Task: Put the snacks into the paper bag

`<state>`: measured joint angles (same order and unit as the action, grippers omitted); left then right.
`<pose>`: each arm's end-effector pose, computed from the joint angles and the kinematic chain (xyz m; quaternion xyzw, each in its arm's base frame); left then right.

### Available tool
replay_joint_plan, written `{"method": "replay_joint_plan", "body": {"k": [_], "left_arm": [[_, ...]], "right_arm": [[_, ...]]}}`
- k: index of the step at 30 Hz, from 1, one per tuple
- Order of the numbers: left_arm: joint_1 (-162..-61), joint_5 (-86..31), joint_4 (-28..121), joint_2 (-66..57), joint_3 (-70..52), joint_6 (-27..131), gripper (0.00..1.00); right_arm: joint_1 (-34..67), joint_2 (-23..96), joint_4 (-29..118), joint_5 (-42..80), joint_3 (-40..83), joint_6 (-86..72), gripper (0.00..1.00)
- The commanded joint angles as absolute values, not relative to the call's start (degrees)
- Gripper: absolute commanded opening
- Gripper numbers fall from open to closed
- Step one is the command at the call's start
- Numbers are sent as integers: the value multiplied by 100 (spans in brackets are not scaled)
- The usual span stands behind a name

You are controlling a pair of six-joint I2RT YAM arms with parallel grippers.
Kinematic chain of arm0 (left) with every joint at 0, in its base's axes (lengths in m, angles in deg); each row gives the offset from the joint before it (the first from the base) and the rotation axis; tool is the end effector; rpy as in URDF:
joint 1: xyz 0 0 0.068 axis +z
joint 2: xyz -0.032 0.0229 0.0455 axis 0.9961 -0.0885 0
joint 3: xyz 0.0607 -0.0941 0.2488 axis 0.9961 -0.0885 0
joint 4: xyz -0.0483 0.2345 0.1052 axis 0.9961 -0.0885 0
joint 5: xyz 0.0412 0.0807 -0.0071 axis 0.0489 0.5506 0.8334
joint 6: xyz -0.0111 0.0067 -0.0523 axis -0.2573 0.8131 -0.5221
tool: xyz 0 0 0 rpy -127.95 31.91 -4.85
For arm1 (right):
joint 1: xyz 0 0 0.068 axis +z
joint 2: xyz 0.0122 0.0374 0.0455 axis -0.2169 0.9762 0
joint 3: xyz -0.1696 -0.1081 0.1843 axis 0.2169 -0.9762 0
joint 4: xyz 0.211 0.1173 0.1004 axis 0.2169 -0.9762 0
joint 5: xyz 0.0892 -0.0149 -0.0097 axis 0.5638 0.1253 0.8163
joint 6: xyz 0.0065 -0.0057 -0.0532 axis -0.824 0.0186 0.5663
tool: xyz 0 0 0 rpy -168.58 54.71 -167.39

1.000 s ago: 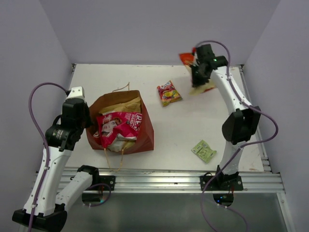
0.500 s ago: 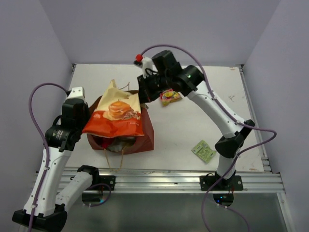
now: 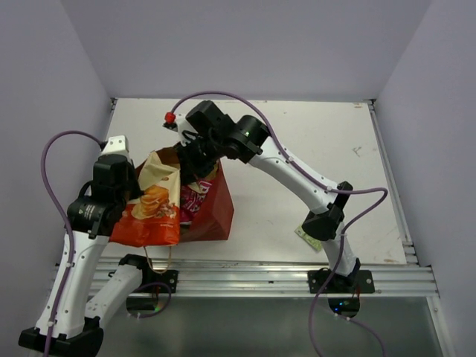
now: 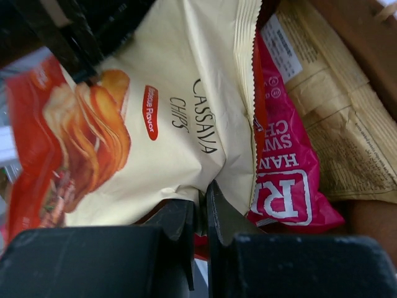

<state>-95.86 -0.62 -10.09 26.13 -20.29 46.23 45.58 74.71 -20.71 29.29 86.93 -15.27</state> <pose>0.1334 -0.0142 0.3600 -0.1234 0.8805 0.0326 0.4565 0.2183 0.3716 0.4169 -0.3891 0.8232 0.3466 0.2254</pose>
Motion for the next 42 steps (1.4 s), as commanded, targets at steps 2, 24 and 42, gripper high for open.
{"method": "replay_joint_plan", "body": {"k": [2,24,42], "left_arm": [[-9600,-114,-513,2782,-1936,4667,0],[-9688,-150,-505,2808,-1945,4676,0],[-9714,-114,-470,2738,-1954,4676,0]], "right_arm": [[4583,7340,-1813,2937,9270,-2026,0],[4320,7569,-3737,-647,9024,-1745,0],[4275,7427,-4106,-1088,9031,-2044,0]]}}
